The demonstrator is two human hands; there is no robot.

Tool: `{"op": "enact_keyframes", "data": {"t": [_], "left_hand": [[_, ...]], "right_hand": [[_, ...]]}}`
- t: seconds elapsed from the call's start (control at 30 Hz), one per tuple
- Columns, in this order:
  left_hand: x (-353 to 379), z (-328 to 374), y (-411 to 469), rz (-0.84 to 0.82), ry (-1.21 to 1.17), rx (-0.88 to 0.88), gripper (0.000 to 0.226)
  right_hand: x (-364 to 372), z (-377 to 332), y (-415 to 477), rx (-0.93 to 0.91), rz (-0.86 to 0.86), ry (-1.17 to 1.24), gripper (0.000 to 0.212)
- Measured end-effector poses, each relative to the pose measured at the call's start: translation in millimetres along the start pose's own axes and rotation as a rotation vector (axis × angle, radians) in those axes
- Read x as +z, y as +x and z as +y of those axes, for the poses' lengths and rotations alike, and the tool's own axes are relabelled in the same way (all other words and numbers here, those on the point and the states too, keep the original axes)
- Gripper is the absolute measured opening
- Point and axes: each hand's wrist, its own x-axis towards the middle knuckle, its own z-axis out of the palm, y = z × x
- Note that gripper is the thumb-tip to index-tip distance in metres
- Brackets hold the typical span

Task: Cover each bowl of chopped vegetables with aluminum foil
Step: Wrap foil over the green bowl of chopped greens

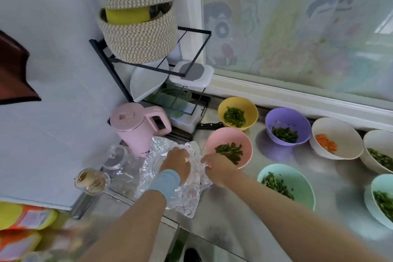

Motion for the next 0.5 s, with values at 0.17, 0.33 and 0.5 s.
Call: {"op": "enact_keyframes", "data": {"t": [0.17, 0.33, 0.5], "left_hand": [[1, -63, 12, -0.161, 0.108, 0.015, 0.060], [-3, -79, 18, -0.091, 0.002, 0.095, 0.058], [-27, -66, 21, 0.146, -0.162, 0.234, 0.057]], "right_hand": [[26, -25, 45, 0.067, -0.059, -0.022, 0.042], [39, -39, 55, 0.140, -0.053, -0.091, 0.041], [23, -44, 35, 0.207, 0.139, 0.230, 0.031]]}}
